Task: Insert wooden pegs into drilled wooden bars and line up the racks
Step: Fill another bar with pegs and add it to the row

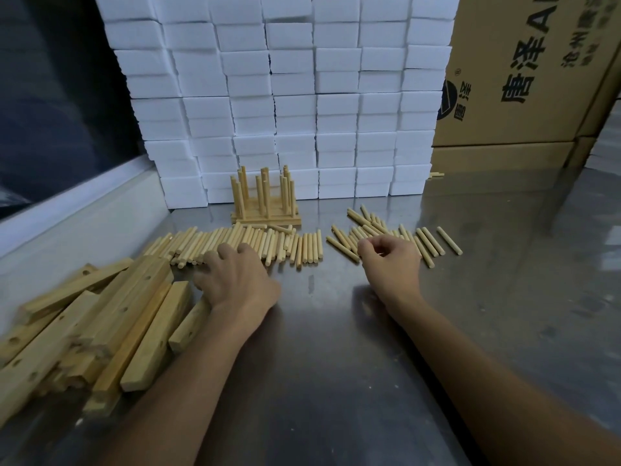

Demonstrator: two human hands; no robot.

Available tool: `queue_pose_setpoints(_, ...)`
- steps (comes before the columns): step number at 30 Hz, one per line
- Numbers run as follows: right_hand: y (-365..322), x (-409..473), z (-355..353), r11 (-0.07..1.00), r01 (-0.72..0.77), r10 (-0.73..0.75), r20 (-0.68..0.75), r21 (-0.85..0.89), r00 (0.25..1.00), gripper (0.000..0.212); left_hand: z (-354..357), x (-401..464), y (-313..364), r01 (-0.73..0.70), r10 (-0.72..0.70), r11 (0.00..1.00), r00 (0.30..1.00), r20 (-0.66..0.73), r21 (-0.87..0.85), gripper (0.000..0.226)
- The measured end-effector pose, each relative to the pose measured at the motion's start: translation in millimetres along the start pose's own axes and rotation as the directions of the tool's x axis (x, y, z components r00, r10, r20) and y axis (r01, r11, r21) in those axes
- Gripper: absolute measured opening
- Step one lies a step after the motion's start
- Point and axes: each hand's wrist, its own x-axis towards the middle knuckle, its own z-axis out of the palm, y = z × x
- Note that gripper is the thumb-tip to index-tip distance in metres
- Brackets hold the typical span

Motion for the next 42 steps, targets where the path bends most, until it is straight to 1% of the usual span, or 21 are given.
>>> queue_pose_setpoints(4, 2.3, 0.0, 0.4, 1.0, 0.021, -0.021, 0.008, -0.007, 1.0, 0.026, -2.1, -2.0, -4.4, 0.014, -0.015, 1.0, 0.999, -0.042, -0.013, 0.043)
queue_pose_setpoints(6, 2.4, 0.0, 0.4, 1.0, 0.029, -0.029, 0.014, -0.008, 0.999, 0.027, -2.9, -1.3, -6.5, 0.029, -0.035, 0.996, 0.996, -0.081, -0.081, 0.034)
queue_pose_setpoints(8, 1.8, 0.3, 0.4, 0.999, 0.032, -0.032, 0.017, -0.01, 0.999, 0.026, -2.2, 1.3, -7.2, 0.024, -0.055, 0.973, 0.99, -0.129, -0.231, 0.027)
queue_pose_setpoints(10, 0.9, -0.6, 0.7, 0.999, 0.04, -0.039, 0.029, -0.019, 0.999, 0.024, -1.4, 5.7, -5.7, 0.004, -0.079, 0.877, 0.988, -0.136, -0.48, 0.023)
queue_pose_setpoints(12, 0.5, -1.8, 1.5, 0.997, 0.066, -0.065, 0.043, -0.038, 0.997, 0.021, -2.5, 8.5, -1.0, 0.033, -0.124, 0.682, 0.99, -0.071, -0.731, 0.027)
queue_pose_setpoints(14, -1.6, -4.5, 2.5, 0.988, 0.129, -0.125, 0.054, -0.08, 0.991, 0.017, -2.4, 9.9, 4.1, 0.095, -0.172, 0.417, 0.985, 0.025, -0.904, 0.027)
queue_pose_setpoints(15, -3.5, -6.5, 2.6, 0.978, 0.179, -0.174, 0.06, -0.108, 0.983, 0.014, -1.3, 9.8, 6.1, 0.137, -0.181, 0.278, 0.979, 0.088, -0.951, 0.025)
queue_pose_setpoints(17, -8.0, -11.4, 2.9, 0.935, 0.318, -0.306, 0.095, -0.157, 0.947, 0.011, 0.2, 9.1, 9.8, 0.237, -0.161, 0.027, 0.96, 0.23, -0.971, 0.024)
queue_pose_setpoints(19, -12.4, -18.3, 5.1, 0.892, 0.424, -0.397, 0.176, -0.158, 0.901, 0.01, 1.6, 8.5, 12.4, 0.299, -0.1, -0.166, 0.943, 0.318, -0.94, 0.024)
queue_pose_setpoints(21, -16.8, -25.6, 9.8, 0.9, 0.423, -0.379, 0.286, -0.108, 0.88, 0.015, 1.3, 4.8, 15.4, 0.318, -0.04, -0.296, 0.938, 0.344, -0.901, 0.025)
queue_pose_setpoints(23, -20.8, -32.5, 16.0, 0.932, 0.356, -0.298, 0.415, -0.067, 0.859, 0.029, 0.3, 0.4, 19.6, 0.326, 0.003, -0.38, 0.936, 0.352, -0.866, 0.024)
queue_pose_setpoints(25, -21.7, -36.8, 21.2, 0.956, 0.291, -0.234, 0.517, -0.03, 0.823, 0.046, -0.6, -3.2, 23.8, 0.338, 0.025, -0.428, 0.931, 0.363, -0.838, 0.024)
queue_pose_setpoints(26, -21.1, -37.1, 22.4, 0.969, 0.246, -0.209, 0.537, 0.003, 0.817, 0.05, -0.9, -4.4, 25.5, 0.343, 0.035, -0.449, 0.929, 0.367, -0.825, 0.023)
queue_pose_setpoints(29, -19.1, -33.0, 21.8, 0.988, 0.099, -0.146, 0.509, 0.119, 0.848, 0.043, 1.1, -4.6, 25.7, 0.341, 0.095, -0.477, 0.936, 0.338, -0.81, 0.021)
queue_pose_setpoints(30, -18.8, -31.4, 21.1, 0.986, 0.079, -0.14, 0.487, 0.144, 0.862, 0.039, 2.1, -4.9, 25.9, 0.345, 0.134, -0.446, 0.938, 0.32, -0.826, 0.02)
queue_pose_setpoints(32, -17.7, -30.2, 20.2, 0.982, 0.066, -0.142, 0.461, 0.176, 0.876, 0.031, 5.9, -6.7, 28.2, 0.356, 0.214, -0.321, 0.93, 0.299, -0.878, 0.017)
queue_pose_setpoints(34, -17.5, -31.5, 20.0, 0.983, 0.085, -0.155, 0.477, 0.164, 0.865, 0.028, 8.8, -8.9, 30.6, 0.331, 0.246, -0.241, 0.93, 0.273, -0.912, 0.014)
queue_pose_setpoints(36, -16.3, -32.2, 20.9, 0.983, 0.129, -0.176, 0.489, 0.128, 0.854, 0.023, 11.3, -8.6, 31.2, 0.29, 0.234, -0.221, 0.943, 0.238, -0.931, 0.021)
queue_pose_setpoints(38, -17.0, -31.5, 20.3, 0.978, 0.206, -0.197, 0.456, 0.031, 0.868, 0.014, 12.1, -7.9, 29.3, 0.276, 0.192, -0.23, 0.953, 0.235, -0.933, 0.022)
queue_pose_setpoints(41, -14.8, -23.0, 14.0, 0.894, 0.373, -0.26, 0.391, -0.248, 0.883, 0.017, 13.6, -5.8, 26.2, 0.298, 0.144, -0.336, 0.954, 0.264, -0.893, 0.019)
queue_pose_setpoints(42, -13.1, -18.1, 9.2, 0.863, 0.39, -0.266, 0.366, -0.322, 0.892, 0.017, 13.2, -6.0, 26.3, 0.302, 0.138, -0.357, 0.953, 0.27, -0.884, 0.018)
